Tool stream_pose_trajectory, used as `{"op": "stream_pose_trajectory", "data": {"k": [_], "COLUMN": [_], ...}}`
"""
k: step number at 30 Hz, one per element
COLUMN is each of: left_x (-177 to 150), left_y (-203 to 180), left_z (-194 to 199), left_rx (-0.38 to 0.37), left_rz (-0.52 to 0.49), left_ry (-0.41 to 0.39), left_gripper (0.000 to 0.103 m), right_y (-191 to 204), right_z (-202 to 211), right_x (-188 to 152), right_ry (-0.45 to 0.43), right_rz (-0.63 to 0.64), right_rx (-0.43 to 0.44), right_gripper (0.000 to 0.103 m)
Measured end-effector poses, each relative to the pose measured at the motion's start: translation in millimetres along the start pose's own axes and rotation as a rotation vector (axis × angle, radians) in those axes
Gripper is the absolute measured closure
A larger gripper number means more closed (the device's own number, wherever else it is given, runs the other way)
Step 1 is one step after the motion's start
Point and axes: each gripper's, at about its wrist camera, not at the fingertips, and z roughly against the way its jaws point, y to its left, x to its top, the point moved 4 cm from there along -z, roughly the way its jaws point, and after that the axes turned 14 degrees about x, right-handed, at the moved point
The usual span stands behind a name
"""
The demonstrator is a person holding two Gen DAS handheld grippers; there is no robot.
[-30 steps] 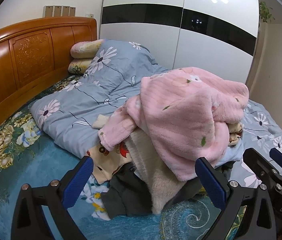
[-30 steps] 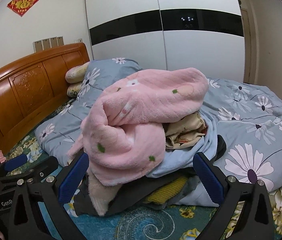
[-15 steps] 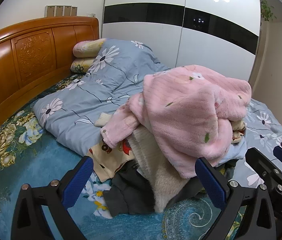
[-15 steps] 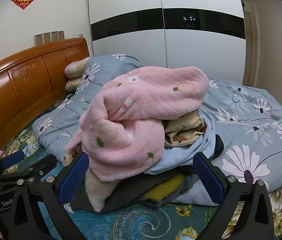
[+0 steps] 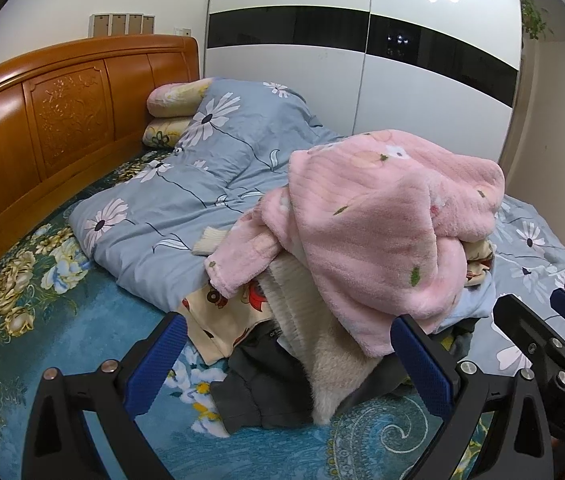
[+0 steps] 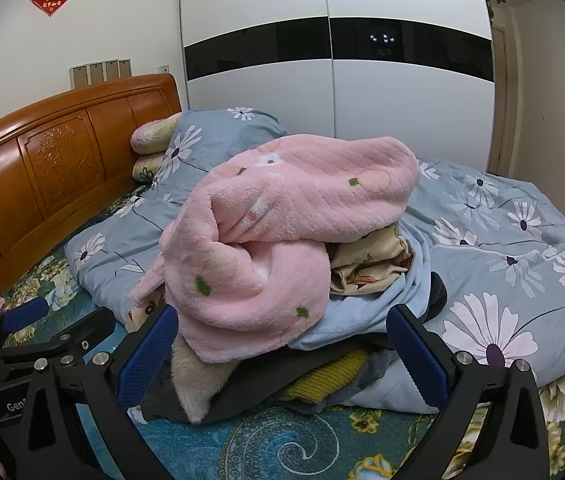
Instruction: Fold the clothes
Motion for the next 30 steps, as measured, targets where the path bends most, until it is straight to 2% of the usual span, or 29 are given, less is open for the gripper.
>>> {"op": "stream_pose_trajectory", "data": {"k": [21, 26, 30], "left_x": [5.0, -9.0, -19.4], "left_y": [19.1, 40.6, 69.9], "left_z": [9.5, 4.0, -0.3], "left_rx": [0.009, 0.009, 0.010], "left_rz": [0.006, 0.043, 0.139], "left_ry": [-0.012, 0.018, 0.056], "left_gripper": [0.000, 0.000, 0.000], "right_y": [19.1, 21.0, 17.4], "right_z": [4.0, -2.4, -13.7], "right_x": [6.1, 8.3, 25.2], "right_ry": [0.000, 0.016, 0.006], "right_rz": [0.019, 0.000, -0.041], "right_rx": [0.015, 0.069, 0.116], "right_gripper": [0.000, 0.000, 0.000]}}
